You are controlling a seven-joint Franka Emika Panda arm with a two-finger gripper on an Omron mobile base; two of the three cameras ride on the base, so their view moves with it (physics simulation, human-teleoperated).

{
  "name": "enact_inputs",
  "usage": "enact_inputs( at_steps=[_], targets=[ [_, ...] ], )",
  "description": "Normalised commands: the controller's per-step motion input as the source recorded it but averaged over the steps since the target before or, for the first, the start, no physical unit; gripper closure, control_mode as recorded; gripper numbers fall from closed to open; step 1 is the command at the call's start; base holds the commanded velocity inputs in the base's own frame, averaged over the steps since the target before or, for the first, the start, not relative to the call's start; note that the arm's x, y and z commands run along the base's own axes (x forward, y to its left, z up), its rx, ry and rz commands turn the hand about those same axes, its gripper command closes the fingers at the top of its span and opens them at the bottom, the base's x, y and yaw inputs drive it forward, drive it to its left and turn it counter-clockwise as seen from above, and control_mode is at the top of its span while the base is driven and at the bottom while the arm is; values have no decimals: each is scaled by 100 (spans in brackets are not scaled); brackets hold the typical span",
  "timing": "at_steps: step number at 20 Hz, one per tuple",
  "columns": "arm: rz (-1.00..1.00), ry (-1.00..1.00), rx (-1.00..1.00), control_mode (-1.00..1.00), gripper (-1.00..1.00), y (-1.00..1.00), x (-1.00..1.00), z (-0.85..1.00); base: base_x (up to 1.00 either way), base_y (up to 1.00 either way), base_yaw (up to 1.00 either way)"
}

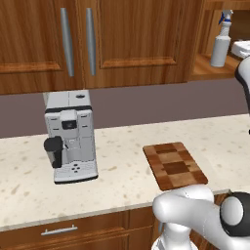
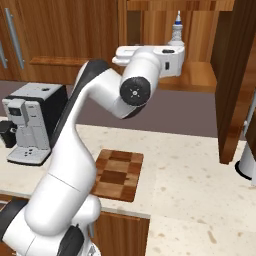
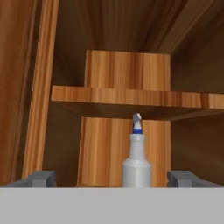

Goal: Grab the spray bottle from the cabinet, then place it next to the cutting board for sanitizing. Then grab the dish brush from the countertop next to the sink and place it next to the cutting board.

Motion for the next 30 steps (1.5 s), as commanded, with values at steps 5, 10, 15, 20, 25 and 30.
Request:
enact_inputs(
  at_steps=[5, 10, 15, 20, 25, 30],
  targets=[
    [0, 5, 0, -100, -100, -4, 39, 0, 0, 0, 0],
    [0, 3, 0, -100, -100, -12, 37, 0, 0, 0, 0],
    [1, 0, 0, -100, -100, -25, 36, 0, 0, 0, 0],
    [2, 0, 0, -100, -100, -31, 29, 0, 0, 0, 0],
    [2, 0, 0, -100, -100, -34, 23, 0, 0, 0, 0],
    [2, 0, 0, -100, -100, -38, 12, 0, 0, 0, 0]
  ],
)
